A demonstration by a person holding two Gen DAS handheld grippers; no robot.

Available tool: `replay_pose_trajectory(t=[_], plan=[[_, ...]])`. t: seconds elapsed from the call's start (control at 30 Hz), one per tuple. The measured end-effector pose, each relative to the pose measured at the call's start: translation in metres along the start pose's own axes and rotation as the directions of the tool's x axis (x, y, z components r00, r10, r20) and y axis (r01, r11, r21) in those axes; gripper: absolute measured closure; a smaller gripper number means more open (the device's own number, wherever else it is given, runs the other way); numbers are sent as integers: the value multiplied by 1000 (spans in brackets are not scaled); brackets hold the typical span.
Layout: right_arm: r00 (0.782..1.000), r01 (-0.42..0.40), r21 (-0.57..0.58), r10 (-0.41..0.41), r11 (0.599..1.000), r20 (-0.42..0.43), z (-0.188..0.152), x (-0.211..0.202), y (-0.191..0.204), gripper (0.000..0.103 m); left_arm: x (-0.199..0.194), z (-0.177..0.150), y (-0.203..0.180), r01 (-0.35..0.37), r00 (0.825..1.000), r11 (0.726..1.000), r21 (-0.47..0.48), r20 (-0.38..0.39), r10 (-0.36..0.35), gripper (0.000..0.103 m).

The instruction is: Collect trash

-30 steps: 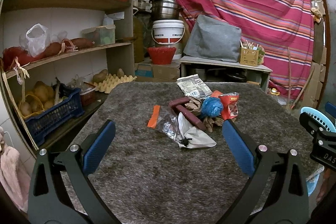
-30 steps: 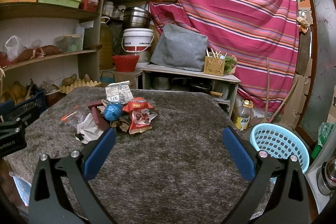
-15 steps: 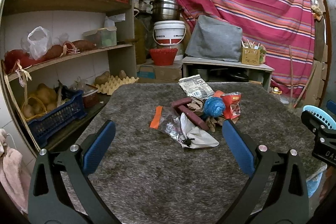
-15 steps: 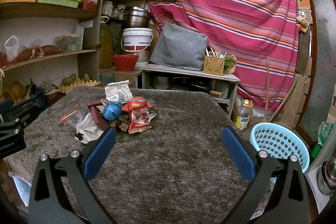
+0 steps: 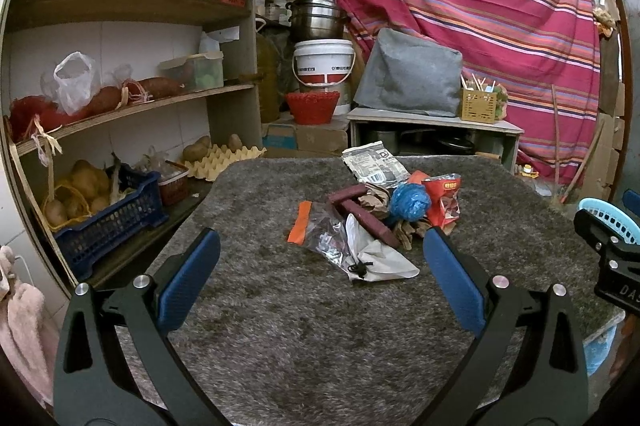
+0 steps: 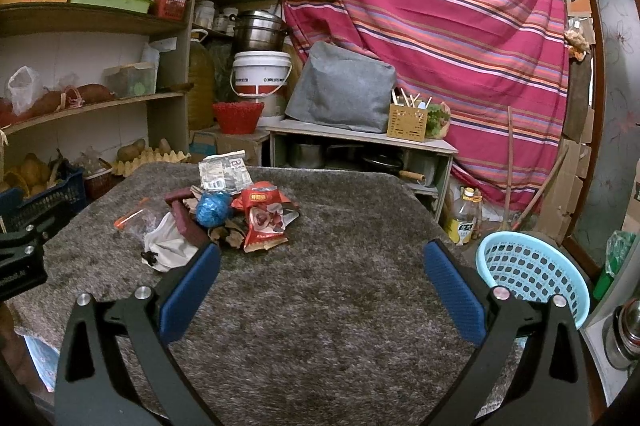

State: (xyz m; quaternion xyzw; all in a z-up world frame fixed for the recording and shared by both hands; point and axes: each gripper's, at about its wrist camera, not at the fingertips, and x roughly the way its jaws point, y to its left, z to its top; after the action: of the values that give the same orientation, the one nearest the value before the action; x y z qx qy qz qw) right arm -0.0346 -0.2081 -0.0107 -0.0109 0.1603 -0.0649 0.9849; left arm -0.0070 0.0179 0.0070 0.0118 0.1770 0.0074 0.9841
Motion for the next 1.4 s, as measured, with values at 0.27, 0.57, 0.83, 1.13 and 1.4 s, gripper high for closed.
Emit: replay_pose_trajectory(t=[0.27,0.57,0.83,1.13,1.4], plan=[[1000,1,-1,-1,1000,0,-1,2,-1,4,1,0,1,-3,1000,1000,2,2,3,5],[1000,1,-1,-1,1000,2,0,2,0,4,0,0,1,-2,1000,1000,4,1,2,5],[1000,2,-2,-2,1000,2,0,2,1,4,0,-1,0,-3,1000,1000,5,2,3,5],[1000,4,-2,-4,1000,-2,0,3,-2,4,-1,-1,1,-2,1000,1000,6,1,2,5],[1000,20,2,-20,1000,-1,-3,6,-7,4,2,-2,9,-11,1000,1000,4,-11,11,5]])
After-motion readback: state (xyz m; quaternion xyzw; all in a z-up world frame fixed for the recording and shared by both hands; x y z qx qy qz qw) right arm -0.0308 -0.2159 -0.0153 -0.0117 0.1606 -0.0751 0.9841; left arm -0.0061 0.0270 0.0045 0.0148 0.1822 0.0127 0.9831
